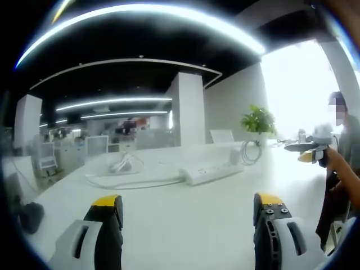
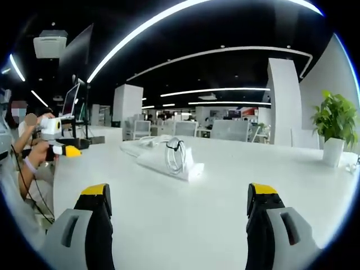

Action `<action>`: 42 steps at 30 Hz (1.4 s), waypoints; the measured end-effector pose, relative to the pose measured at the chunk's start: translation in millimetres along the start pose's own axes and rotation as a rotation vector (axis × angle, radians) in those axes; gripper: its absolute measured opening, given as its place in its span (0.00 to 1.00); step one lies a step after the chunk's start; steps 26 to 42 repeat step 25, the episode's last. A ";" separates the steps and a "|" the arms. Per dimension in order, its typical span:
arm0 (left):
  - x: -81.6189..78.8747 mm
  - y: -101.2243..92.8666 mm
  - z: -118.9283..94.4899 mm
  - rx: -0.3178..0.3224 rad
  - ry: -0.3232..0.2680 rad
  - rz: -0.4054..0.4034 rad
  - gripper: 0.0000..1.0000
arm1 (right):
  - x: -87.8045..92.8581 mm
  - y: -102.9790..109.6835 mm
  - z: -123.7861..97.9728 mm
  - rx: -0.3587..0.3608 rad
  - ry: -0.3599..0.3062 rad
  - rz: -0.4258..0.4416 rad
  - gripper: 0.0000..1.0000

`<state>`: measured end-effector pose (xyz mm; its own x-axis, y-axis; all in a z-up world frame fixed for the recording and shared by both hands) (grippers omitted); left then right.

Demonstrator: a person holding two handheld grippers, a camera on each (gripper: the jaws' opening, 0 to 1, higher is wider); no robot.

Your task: Straighten the power strip on the desk, plug the charger into it

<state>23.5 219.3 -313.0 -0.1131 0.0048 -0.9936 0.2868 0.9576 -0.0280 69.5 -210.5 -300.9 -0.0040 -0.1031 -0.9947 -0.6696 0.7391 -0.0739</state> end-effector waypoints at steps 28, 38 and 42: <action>0.9 1.0 -0.2 0.000 -0.001 -0.001 0.99 | 2.4 2.4 1.6 -0.003 0.006 0.005 0.99; 0.9 1.0 -0.2 0.000 -0.001 -0.001 0.99 | 2.4 2.4 1.6 -0.003 0.006 0.005 0.99; 0.9 1.0 -0.2 0.000 -0.001 -0.001 0.99 | 2.4 2.4 1.6 -0.003 0.006 0.005 0.99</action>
Point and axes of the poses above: the point that each gripper's makers call its tool centre point, and the gripper's own axes: z roughly forward along the fingers, y roughly to its left, x roughly out of its underside, the point moved 10 cm from there along -z, roughly backward along the fingers, and after that the axes turned 4 degrees about -x, right-handed, at the moved point
